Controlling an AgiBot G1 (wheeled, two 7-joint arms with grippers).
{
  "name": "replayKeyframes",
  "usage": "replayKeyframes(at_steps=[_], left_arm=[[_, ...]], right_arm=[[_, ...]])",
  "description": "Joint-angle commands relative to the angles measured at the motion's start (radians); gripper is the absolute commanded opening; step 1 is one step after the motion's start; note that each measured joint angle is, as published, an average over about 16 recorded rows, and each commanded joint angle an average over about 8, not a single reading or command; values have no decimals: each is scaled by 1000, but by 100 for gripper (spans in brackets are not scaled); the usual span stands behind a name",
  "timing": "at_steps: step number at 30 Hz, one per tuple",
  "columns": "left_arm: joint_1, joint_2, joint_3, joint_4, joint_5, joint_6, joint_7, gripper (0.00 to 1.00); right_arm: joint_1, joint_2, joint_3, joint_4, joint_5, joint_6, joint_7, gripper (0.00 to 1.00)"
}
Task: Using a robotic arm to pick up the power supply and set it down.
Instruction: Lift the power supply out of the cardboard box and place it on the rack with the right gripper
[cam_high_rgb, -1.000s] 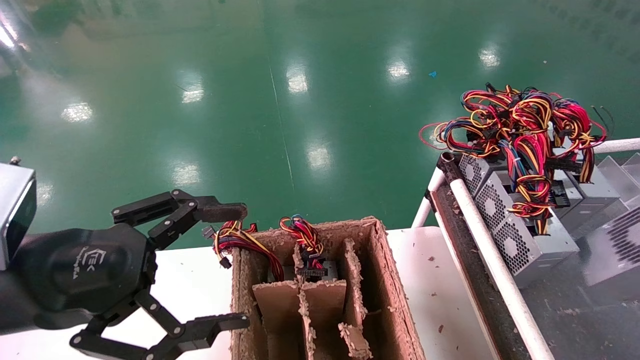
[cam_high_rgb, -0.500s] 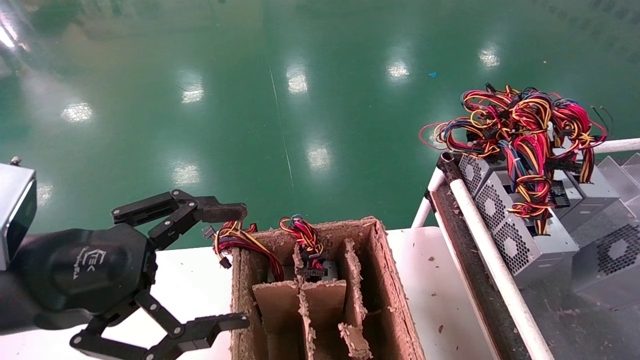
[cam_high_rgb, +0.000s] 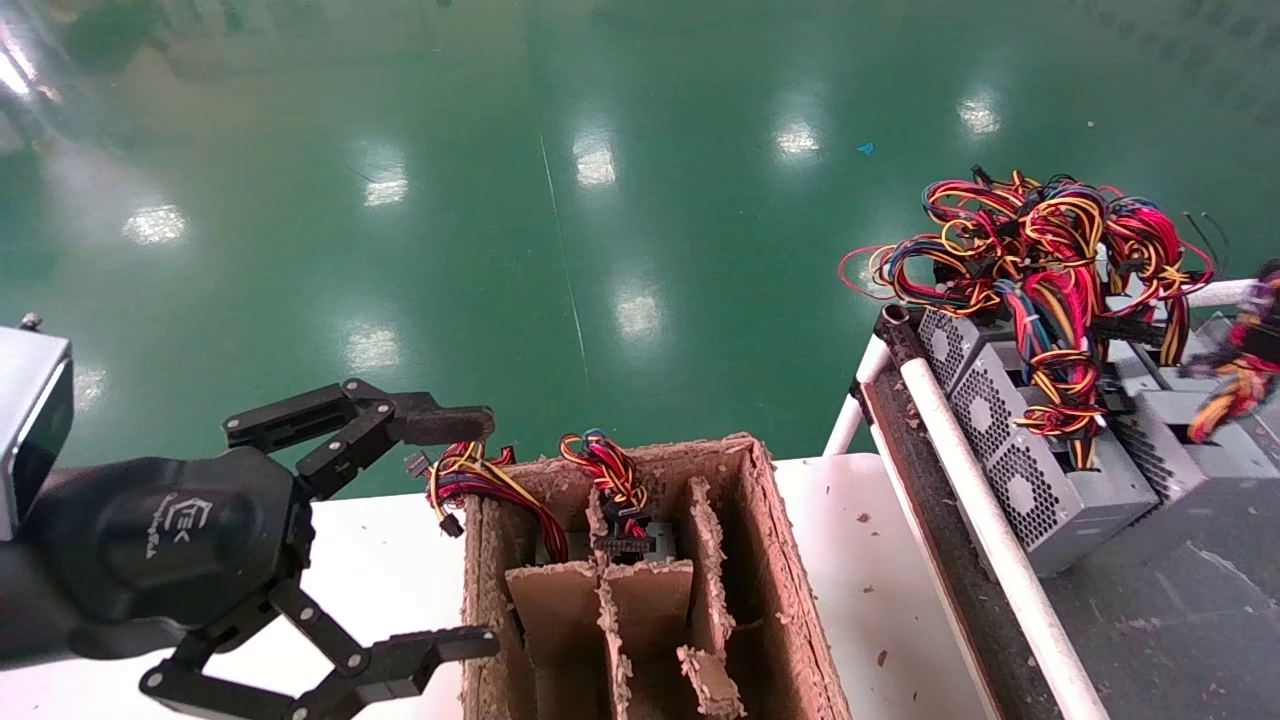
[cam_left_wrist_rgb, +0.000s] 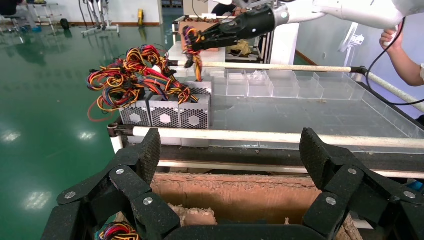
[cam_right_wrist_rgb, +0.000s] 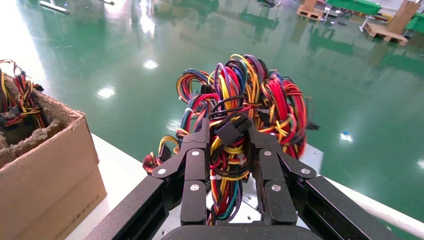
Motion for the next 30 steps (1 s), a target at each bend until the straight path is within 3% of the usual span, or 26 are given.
replayKeyframes(at_steps=[1, 7, 9, 15, 17, 30], left_arm=[[0, 0, 0, 0, 0, 0, 0, 100], [0, 0, 0, 0, 0, 0, 0, 100], [0, 0, 1, 0, 0, 0, 0, 100], [0, 0, 1, 0, -1, 0, 0, 100], [0, 0, 1, 0, -1, 0, 1, 100], [0, -1, 2, 0, -1, -1, 1, 100]], right_arm=[[27, -17, -18, 13, -18, 17, 14, 0], [106, -60, -65, -27, -71, 24, 22, 0], [130, -73, -77, -49, -85, 22, 19, 7], [186, -104, -104, -113, -115, -1, -1, 82], [199, -110, -111, -130, -122, -13, -8, 100], [245, -116, -126, -192, -135, -72, -29, 100]])
